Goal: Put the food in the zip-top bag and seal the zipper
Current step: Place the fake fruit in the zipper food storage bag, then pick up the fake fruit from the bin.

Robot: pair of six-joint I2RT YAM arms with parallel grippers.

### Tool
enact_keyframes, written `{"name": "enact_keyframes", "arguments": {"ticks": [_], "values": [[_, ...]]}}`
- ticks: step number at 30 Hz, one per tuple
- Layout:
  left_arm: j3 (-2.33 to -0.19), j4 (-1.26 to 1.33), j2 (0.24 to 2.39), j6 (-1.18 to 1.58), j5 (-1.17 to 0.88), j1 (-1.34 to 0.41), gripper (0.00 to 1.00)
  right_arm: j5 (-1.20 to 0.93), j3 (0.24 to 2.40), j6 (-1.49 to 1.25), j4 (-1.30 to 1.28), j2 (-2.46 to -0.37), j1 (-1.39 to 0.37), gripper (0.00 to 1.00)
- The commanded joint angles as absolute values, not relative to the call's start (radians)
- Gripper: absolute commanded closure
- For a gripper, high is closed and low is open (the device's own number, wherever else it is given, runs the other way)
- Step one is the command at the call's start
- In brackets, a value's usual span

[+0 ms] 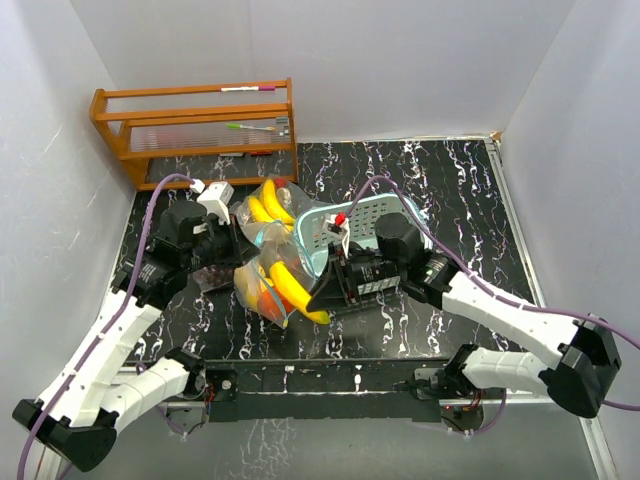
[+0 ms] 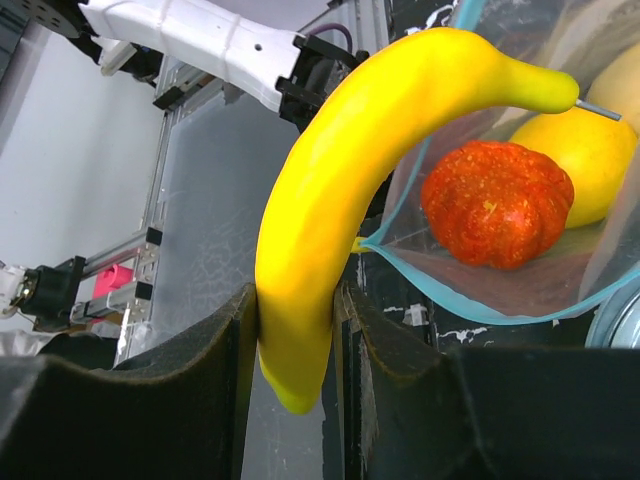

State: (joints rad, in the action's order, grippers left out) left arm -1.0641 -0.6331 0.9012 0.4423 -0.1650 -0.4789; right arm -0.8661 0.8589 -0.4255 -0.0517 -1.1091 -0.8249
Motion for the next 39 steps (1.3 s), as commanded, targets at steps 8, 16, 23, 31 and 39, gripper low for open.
{"name": "enact_keyframes", "arguments": {"ticks": [8, 16, 23, 31, 39], "values": [[-1.083, -0.632, 0.859, 0.439, -0.183, -0.473, 1.0, -0.849, 0.975, -0.443, -0.035, -1.247, -0.83, 0.79], [-1.053, -0.612, 0.834, 0.452, -0.199, -0.472, 1.0, -0.755, 1.141, -0.522, -0.146, -1.341, -0.827, 0.77], [-1.045, -0.613, 0.811, 0.453, -0.205, -0.473, 1.0, -0.55, 1.271, -0.508, -0.327, -1.419, -0.828, 0.63], [-1.055, -0.631, 0.801, 0.443, -0.199, -0.473, 1.0, -0.512, 1.329, -0.487, -0.394, -1.421, -0.83, 0.31], [-1.06, -0.627, 0.812, 0.444, -0.2, -0.473, 1.0, -0.422, 1.342, -0.461, -0.456, -1.298, -0.829, 0.3]]}}
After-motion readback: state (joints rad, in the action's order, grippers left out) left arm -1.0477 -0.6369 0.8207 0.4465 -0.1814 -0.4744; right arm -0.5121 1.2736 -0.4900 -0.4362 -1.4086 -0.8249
